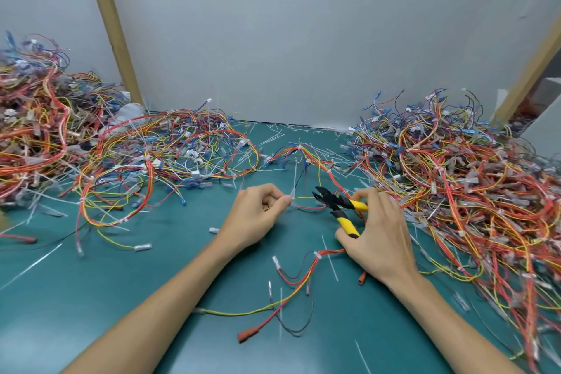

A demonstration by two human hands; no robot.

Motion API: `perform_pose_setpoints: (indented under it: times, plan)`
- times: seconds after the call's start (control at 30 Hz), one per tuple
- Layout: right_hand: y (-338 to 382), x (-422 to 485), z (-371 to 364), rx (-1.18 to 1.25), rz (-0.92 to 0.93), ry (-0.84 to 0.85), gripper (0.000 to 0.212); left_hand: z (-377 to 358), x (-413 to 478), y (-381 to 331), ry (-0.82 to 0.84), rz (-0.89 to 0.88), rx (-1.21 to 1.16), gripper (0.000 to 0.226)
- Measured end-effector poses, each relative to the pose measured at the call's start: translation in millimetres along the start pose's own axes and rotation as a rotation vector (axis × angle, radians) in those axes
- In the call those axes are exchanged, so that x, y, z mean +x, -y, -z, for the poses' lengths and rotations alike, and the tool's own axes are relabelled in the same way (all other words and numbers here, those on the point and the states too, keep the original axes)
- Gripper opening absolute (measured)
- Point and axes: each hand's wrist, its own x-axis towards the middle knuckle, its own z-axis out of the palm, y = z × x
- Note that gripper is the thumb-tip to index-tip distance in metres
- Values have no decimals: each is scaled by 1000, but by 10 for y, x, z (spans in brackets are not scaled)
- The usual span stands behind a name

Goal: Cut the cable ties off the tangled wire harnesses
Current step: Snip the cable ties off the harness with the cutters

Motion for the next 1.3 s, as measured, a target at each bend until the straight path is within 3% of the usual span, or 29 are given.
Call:
perform_pose_setpoints:
  times: [0.53,1.3]
  plan:
    - [78,-7,71,-124,187,-56,48,-14,-35,-14,36,-75,16,10]
    - [90,-4,91,-104,171,-6,37,-12,-46,-16,119,-66,-53,13]
